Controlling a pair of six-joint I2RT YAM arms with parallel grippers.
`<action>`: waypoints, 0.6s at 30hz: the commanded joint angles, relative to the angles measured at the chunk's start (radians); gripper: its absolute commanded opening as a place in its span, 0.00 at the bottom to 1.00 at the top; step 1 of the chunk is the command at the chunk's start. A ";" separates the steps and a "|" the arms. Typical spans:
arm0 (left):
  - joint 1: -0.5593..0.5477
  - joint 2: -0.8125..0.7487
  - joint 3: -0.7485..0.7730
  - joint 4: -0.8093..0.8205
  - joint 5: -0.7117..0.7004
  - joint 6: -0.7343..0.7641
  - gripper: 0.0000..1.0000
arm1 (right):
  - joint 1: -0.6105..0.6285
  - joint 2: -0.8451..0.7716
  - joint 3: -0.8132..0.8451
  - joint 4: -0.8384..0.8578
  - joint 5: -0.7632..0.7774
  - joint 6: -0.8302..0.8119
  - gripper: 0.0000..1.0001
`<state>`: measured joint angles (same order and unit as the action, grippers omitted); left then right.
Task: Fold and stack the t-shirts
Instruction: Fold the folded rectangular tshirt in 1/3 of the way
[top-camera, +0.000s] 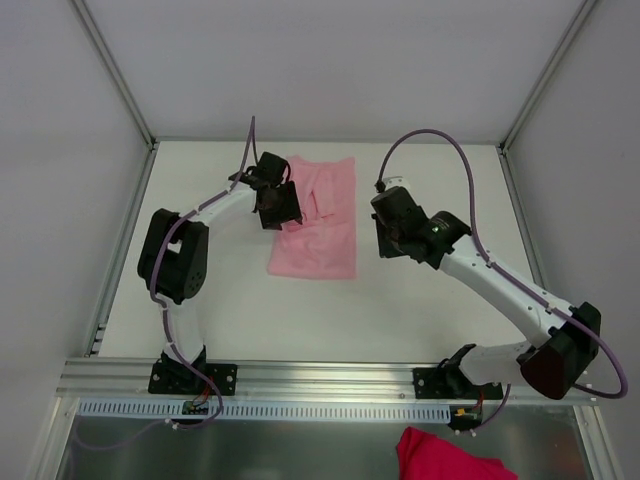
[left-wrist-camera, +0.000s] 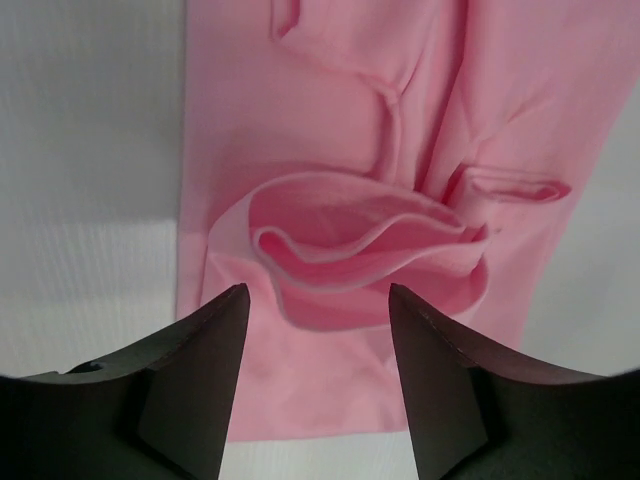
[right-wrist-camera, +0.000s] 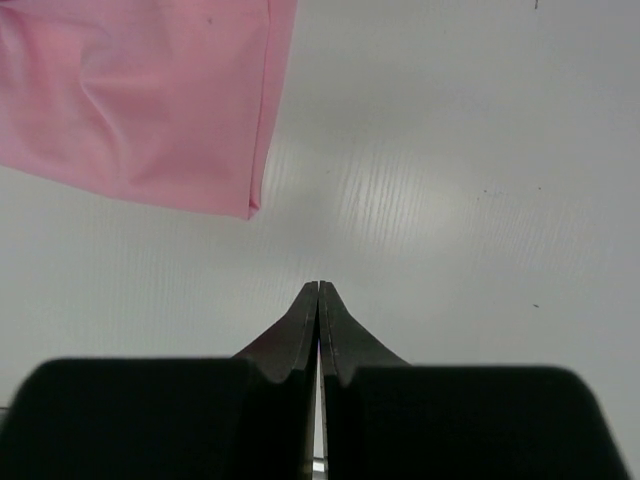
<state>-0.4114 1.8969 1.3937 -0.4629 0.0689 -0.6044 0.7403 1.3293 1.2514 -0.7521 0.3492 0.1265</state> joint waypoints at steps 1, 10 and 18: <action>-0.001 0.050 0.119 -0.002 -0.032 0.028 0.58 | 0.008 -0.073 -0.030 -0.052 -0.010 0.035 0.01; -0.001 0.129 0.209 -0.056 -0.129 0.055 0.04 | 0.019 -0.199 -0.061 -0.118 0.014 0.039 0.02; -0.001 0.085 0.185 -0.066 -0.162 0.075 0.55 | 0.021 -0.226 -0.095 -0.139 0.014 0.036 0.01</action>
<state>-0.4114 2.0289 1.5688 -0.5209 -0.0589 -0.5453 0.7536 1.1236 1.1751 -0.8661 0.3508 0.1493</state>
